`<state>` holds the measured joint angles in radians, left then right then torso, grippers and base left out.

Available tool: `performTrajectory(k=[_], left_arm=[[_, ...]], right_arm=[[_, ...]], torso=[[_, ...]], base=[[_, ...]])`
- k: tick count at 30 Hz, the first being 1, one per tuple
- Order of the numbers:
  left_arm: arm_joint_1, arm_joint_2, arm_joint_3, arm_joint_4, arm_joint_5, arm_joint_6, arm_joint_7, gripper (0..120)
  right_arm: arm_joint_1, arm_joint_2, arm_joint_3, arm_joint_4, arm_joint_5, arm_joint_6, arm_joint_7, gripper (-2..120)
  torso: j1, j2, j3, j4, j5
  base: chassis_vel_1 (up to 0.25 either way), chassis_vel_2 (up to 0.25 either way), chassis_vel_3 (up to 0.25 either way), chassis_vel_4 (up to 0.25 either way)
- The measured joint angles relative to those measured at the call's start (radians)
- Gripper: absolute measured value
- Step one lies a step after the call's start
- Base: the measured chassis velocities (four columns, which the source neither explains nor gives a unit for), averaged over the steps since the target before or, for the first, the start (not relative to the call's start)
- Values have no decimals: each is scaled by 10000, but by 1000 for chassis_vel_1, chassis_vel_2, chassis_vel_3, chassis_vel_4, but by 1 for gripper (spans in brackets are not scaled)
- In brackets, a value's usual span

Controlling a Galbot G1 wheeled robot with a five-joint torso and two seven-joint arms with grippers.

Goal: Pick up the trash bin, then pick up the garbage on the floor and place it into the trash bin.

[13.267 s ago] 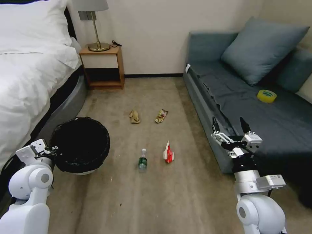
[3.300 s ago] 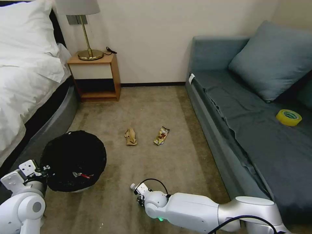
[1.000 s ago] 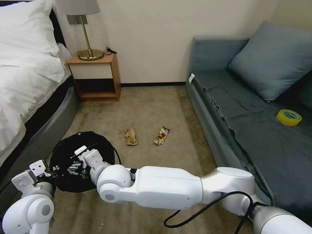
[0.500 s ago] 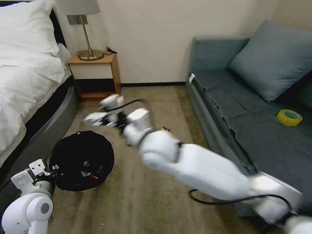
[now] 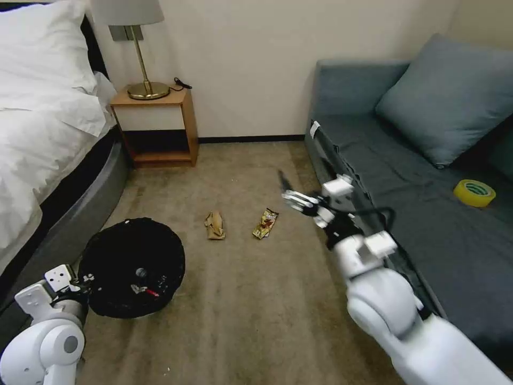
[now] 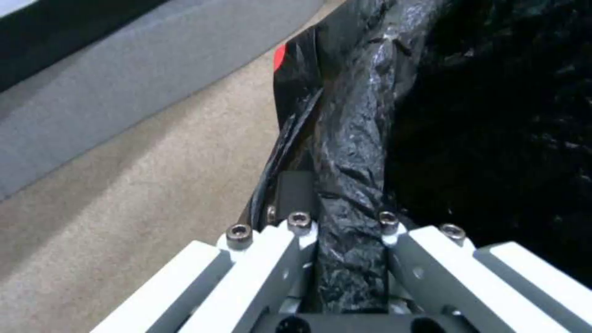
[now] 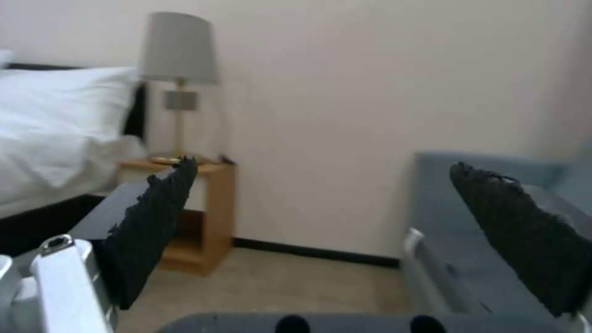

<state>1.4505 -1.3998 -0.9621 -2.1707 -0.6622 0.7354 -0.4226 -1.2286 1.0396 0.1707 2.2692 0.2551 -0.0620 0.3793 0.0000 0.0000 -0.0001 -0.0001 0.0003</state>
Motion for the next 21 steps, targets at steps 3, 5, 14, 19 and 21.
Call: performTrajectory(k=[3, 5, 14, 19, 21], left_arm=[[29, 11, -41, -39, -8, 0, 3, 3], [67, 38, -103, -90, -43, 0, 12, 3], [102, 121, -218, -112, -176, 0, 46, 3], [79, 125, -183, -112, -187, 0, 53, 3], [65, 114, -175, -110, -187, 0, 54, 3]], right_arm=[[-718, 453, 251, 107, -508, 67, 68, 100], [-1503, 1074, 517, 233, -1157, 83, 109, 100], [-2799, 2249, 569, 65, -2322, 688, -28, 100], [-2810, 2210, 613, -99, -2306, 999, -199, 100], [-2809, 2166, 620, -120, -2270, 1025, -215, 100]], torso=[[0, 0, 0, 1, -3], [0, 0, 0, 0, -3], [0, 0, 0, 1, -4], [0, 0, 0, 2, -4], [0, 0, 0, 2, -4]], base=[[0, 0, 0, 0], [0, 0, 0, 0], [0, 0, 0, 0], [0, 0, 0, 0], [0, 0, 0, 0]])
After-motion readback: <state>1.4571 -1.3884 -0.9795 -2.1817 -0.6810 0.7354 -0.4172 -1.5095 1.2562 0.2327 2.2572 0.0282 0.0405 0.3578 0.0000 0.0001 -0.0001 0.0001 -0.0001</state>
